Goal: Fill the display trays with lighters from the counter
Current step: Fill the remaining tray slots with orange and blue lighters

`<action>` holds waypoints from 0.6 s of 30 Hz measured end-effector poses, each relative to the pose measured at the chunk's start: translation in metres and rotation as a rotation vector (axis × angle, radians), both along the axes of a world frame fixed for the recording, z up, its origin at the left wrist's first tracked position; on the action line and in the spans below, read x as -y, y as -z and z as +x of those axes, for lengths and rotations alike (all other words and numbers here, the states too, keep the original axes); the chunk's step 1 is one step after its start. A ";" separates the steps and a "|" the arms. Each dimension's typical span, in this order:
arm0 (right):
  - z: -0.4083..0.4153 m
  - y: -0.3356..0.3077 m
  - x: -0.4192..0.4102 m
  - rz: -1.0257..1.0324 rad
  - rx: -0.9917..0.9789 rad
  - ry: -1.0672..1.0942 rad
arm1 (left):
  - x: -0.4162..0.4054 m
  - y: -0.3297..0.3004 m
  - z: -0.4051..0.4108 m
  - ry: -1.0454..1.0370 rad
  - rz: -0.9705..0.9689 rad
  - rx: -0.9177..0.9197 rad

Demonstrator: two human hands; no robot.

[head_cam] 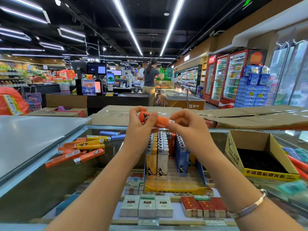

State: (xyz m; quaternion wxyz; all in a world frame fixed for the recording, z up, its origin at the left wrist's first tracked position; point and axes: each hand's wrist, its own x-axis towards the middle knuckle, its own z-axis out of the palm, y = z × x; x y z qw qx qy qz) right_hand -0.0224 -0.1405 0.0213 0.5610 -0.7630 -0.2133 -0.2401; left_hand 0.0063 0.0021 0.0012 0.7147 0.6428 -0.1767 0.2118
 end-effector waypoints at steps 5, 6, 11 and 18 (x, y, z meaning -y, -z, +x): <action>0.003 -0.007 0.017 0.199 0.078 0.001 | -0.011 -0.003 0.003 0.094 0.343 -0.084; 0.004 -0.008 0.020 0.201 0.104 0.023 | -0.015 -0.004 0.004 0.091 0.442 -0.102; 0.010 -0.005 0.024 0.010 0.122 0.101 | -0.027 -0.002 0.001 0.211 0.735 -0.235; 0.015 -0.002 0.023 -0.158 0.178 0.154 | -0.025 -0.001 -0.002 0.233 0.860 -0.307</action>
